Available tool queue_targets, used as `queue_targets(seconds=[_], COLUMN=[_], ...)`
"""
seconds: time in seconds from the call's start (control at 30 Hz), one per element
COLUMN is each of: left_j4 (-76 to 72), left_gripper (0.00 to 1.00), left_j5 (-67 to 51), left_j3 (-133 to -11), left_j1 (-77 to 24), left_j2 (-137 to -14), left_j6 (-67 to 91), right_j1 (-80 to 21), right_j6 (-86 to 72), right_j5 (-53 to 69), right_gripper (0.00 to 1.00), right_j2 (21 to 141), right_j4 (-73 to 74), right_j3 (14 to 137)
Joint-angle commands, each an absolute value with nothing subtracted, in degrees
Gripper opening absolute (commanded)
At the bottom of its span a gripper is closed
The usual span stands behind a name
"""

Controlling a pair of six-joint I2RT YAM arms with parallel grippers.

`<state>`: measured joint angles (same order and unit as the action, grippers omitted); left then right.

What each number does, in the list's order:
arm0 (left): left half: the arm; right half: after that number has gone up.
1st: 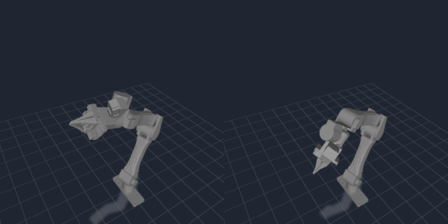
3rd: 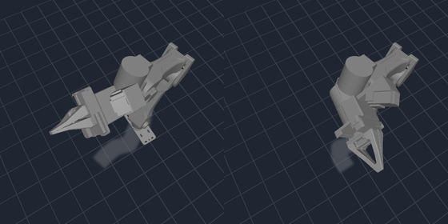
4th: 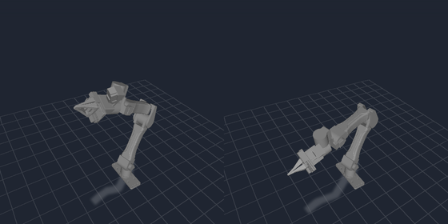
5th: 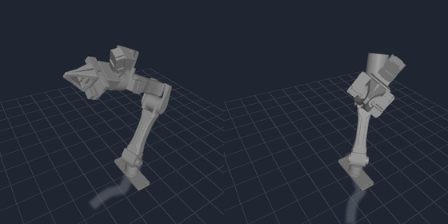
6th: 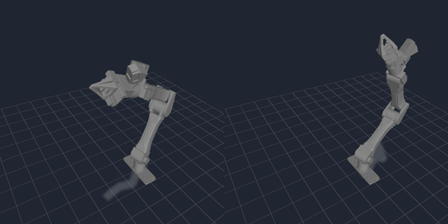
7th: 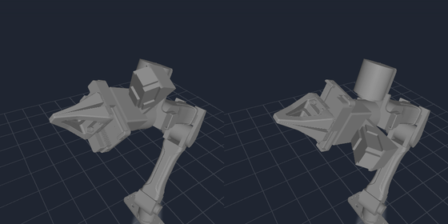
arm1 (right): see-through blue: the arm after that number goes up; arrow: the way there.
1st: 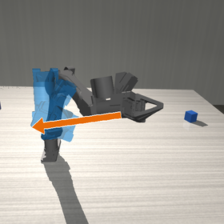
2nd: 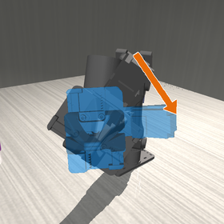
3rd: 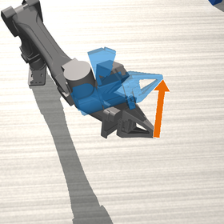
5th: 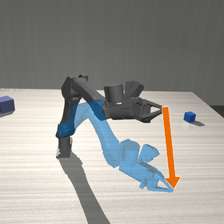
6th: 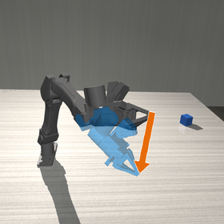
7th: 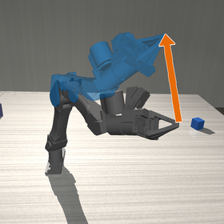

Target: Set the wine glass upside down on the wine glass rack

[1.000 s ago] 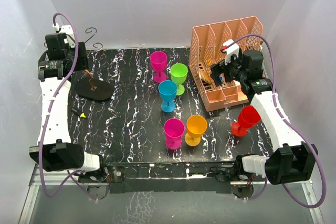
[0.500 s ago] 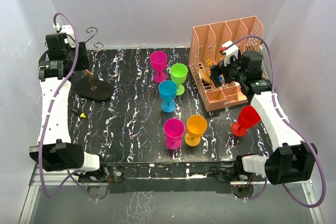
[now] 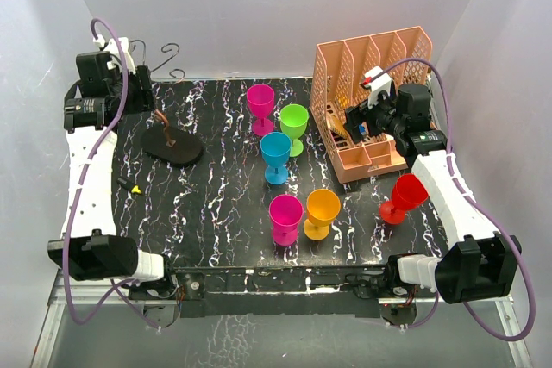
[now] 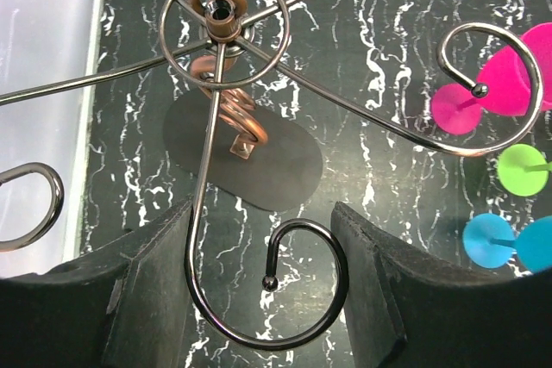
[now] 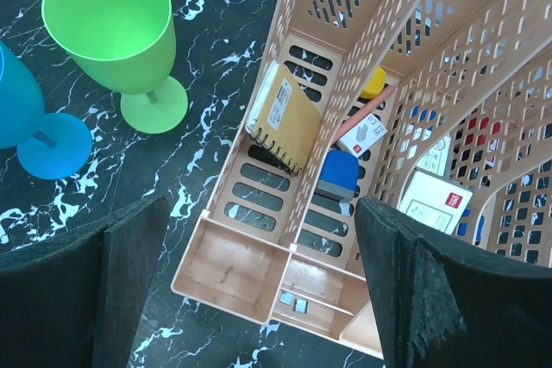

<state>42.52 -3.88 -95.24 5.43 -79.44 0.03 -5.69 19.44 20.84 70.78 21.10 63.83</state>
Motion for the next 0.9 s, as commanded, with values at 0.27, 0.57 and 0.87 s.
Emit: queue_targets(seconds=[0.27, 0.57, 0.87], left_j4=[41.0, 39.2, 40.3], left_gripper=[0.00, 0.00, 0.00], left_j5=[-14.3, -18.0, -22.5], left_j3=[-94.3, -88.5, -85.0], left_j1=[1.2, -0.6, -1.9], left_j2=[-76.0, -71.4, -68.4], left_j6=[7.5, 11.2, 11.6], right_j1=[-6.0, -6.0, -7.3], right_j6=[19.6, 18.7, 19.3], right_j5=[21.6, 24.0, 27.0], right_gripper=[0.98, 0.98, 0.98], right_j2=[71.2, 71.6, 73.5], right_j4=[17.0, 16.6, 19.0], right_j3=[62.9, 62.9, 66.2])
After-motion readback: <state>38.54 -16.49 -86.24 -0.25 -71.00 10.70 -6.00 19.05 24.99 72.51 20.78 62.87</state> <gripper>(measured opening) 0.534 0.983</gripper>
